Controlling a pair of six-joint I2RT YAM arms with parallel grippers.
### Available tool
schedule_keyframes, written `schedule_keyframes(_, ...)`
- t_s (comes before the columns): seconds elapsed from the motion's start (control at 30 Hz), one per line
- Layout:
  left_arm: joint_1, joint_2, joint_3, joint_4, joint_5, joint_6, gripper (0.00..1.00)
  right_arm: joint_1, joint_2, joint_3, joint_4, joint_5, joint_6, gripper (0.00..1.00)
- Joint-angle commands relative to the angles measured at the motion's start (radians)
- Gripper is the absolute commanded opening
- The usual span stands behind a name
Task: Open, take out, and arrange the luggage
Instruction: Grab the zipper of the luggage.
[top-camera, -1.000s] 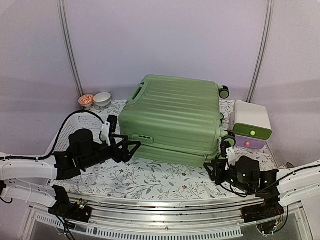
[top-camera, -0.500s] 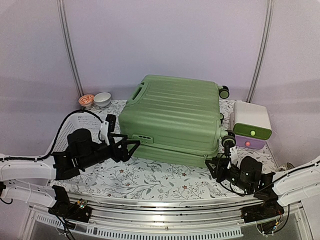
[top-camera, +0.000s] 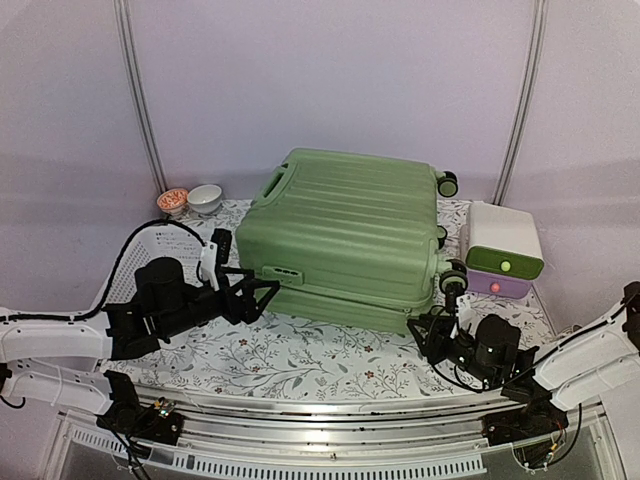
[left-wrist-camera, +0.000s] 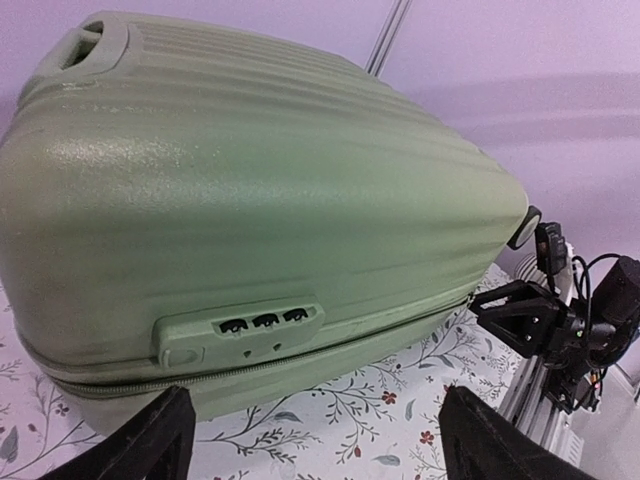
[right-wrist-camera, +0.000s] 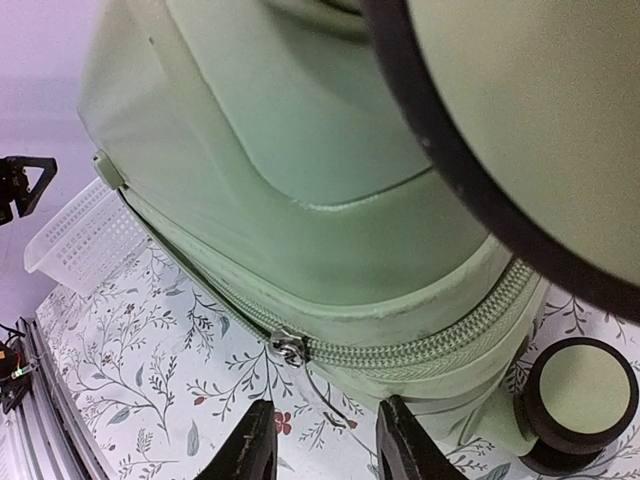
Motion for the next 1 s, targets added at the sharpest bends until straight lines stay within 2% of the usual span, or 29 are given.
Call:
schedule_keyframes(0.0, -0.013, -0.007, 0.001, -0.004, -0.013, 0.020, 0.87, -0.014, 0.056, 0.022, 0.043, -0.034, 0.005, 0.34)
schedule_keyframes(0.4, -0.013, 0.010, 0.003, 0.004, -0.014, 0.024, 0.87, -0.001, -0.003, -0.058, 0.040, -0.053, 0.083, 0.34)
schedule_keyframes(0.97, -0.014, 0.015, -0.002, 0.018, 0.003, 0.010, 0.87, 0.031, 0.070, -0.006, 0.079, 0.017, 0.028, 0.39)
